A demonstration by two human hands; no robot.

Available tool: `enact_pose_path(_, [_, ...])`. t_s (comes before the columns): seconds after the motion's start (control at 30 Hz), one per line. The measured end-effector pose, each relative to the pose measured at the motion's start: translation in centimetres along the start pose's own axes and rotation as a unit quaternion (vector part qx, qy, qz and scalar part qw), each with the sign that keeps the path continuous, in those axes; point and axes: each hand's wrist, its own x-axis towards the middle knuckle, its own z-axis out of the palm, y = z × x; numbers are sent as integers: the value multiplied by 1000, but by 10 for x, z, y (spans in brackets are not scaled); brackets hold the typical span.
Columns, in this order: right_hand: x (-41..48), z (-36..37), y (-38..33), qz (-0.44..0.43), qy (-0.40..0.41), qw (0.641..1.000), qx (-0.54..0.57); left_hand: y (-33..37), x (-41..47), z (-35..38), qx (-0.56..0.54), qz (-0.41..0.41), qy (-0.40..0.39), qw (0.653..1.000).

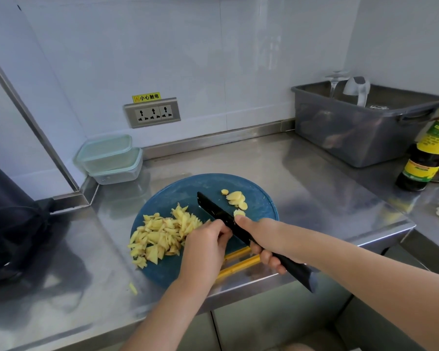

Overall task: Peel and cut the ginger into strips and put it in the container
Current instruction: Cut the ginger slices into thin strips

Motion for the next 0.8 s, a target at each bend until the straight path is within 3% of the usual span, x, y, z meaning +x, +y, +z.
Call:
enact_pose_path(0.17, [-9,-11,14,-35,-38,995,80,2,-1,-2,7,-2,-3,1000])
enact_pose_path(0.8, [-20,-9,18,-27,-29,999,33,5,1,-4,-9,-46,0,999])
